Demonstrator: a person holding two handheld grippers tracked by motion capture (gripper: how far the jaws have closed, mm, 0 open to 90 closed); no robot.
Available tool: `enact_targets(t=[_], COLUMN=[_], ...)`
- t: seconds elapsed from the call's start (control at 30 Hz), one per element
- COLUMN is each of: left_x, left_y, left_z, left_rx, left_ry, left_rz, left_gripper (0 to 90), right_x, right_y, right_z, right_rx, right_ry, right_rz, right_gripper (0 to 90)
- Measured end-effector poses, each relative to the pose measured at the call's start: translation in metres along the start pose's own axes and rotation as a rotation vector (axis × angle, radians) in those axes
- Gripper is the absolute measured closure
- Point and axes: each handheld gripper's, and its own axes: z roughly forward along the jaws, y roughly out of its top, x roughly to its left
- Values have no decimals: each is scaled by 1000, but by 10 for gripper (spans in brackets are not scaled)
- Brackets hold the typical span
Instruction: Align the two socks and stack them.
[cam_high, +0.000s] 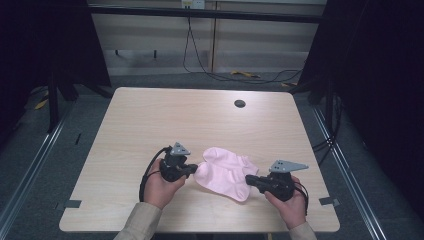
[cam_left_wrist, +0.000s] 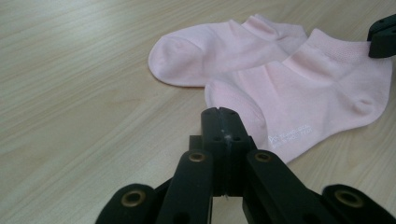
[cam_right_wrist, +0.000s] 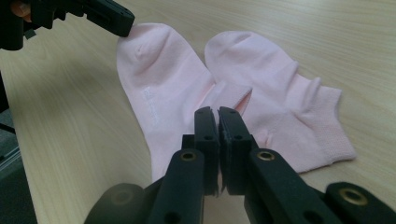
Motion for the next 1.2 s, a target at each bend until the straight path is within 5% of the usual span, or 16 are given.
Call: enact_targets(t=[0.7,1.2], left_x=[14,15], left_y=[14,33], left_z=[0,17], left_rx=[-9,-38], left_ry=[24,31], left_rz=[-6,-22], left_gripper=[900,900], right_x=[-9,-28], right_y=[11,31], right_z=[-2,-9], right_rx=[4,3], right_ry=[-14,-48], right_rz=[-4,-4], right_gripper=[872,871])
